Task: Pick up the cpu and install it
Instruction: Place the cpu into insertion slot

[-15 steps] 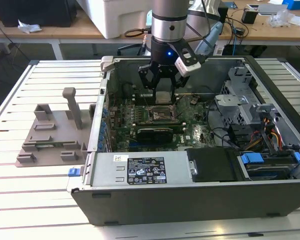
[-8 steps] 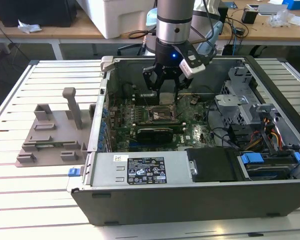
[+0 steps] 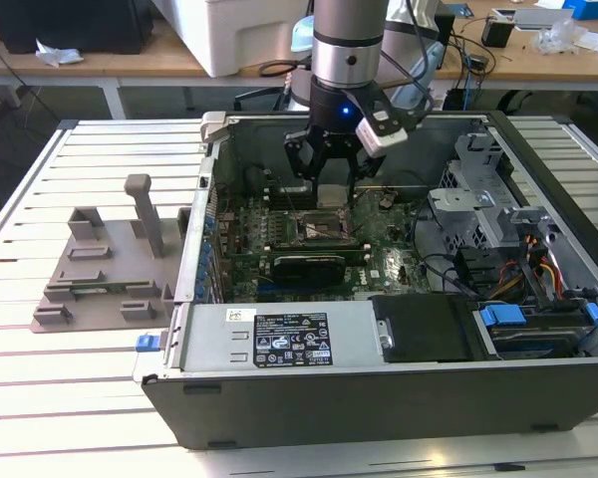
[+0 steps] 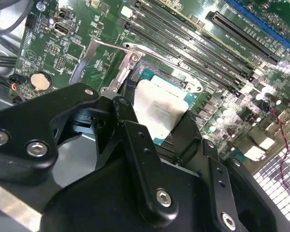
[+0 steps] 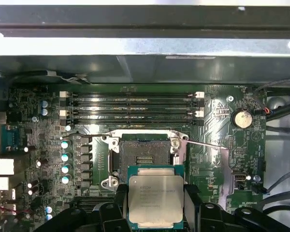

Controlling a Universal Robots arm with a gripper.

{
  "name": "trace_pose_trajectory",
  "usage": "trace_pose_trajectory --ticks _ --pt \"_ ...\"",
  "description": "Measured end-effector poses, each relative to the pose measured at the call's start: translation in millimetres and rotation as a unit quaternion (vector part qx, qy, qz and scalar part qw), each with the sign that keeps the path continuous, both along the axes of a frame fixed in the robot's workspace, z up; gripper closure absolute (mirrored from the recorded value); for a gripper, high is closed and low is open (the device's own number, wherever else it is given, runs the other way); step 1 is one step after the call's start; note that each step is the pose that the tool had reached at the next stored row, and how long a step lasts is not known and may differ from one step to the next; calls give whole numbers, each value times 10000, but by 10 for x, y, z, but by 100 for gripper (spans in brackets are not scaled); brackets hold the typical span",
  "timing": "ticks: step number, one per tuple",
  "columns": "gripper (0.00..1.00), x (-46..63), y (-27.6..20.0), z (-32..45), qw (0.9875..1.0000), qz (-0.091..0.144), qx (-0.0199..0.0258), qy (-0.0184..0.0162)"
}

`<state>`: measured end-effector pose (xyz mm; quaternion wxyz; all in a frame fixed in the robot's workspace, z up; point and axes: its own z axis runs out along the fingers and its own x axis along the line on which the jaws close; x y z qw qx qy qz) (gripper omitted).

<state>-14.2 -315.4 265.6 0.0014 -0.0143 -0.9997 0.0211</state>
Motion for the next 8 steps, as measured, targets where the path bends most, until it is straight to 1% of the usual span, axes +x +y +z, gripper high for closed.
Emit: trace_pose_trajectory --ticks 2,3,5,8 --pt "45 0 0 0 9999 -107 0 0" --pt "45 0 0 0 9998 -218 0 0" --pt "45 0 0 0 9995 -315 -1 0" --pt "45 0 0 0 9984 -567 -1 0"
